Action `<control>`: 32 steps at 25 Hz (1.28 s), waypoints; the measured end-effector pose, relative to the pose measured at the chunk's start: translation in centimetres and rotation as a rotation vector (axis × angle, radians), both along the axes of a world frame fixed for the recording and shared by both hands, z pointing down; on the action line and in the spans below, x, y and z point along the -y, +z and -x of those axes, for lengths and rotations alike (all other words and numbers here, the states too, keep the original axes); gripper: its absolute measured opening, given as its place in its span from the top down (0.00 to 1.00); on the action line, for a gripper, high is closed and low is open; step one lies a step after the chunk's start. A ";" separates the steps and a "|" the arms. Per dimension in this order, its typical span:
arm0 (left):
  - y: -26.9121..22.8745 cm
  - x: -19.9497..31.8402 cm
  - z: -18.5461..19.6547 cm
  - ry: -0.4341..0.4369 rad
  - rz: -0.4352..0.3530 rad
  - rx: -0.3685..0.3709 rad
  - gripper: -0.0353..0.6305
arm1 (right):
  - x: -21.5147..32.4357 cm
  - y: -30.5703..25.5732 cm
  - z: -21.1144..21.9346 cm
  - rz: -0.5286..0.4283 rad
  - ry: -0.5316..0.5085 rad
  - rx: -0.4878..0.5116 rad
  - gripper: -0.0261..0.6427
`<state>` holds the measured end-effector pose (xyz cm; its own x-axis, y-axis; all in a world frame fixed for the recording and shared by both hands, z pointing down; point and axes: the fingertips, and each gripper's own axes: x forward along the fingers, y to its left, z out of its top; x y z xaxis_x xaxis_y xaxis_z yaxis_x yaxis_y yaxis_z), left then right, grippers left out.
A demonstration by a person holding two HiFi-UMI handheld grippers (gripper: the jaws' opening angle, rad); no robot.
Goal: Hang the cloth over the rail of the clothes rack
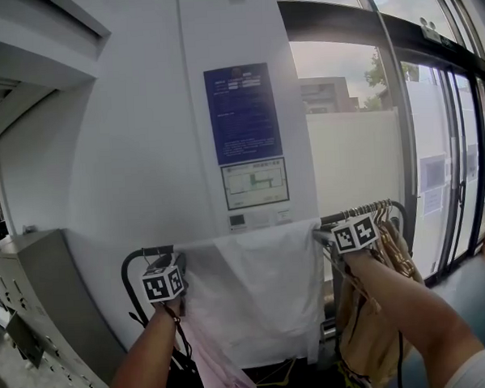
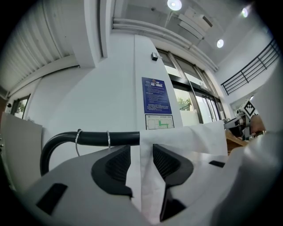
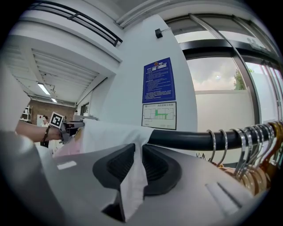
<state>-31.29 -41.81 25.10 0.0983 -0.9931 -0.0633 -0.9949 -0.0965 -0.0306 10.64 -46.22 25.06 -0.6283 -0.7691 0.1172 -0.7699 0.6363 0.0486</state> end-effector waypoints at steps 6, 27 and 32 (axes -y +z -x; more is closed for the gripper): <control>-0.5 -0.5 -0.7 0.019 -0.007 0.070 0.93 | -0.4 -0.4 -0.8 -0.015 0.036 0.003 0.95; -3.6 -1.9 1.9 -0.002 0.010 -0.106 0.93 | 2.3 -5.3 -6.8 0.027 0.216 -0.081 0.93; -3.7 -1.9 2.7 -0.042 0.000 -0.120 0.93 | 3.0 -5.9 -6.5 0.010 0.183 -0.103 0.88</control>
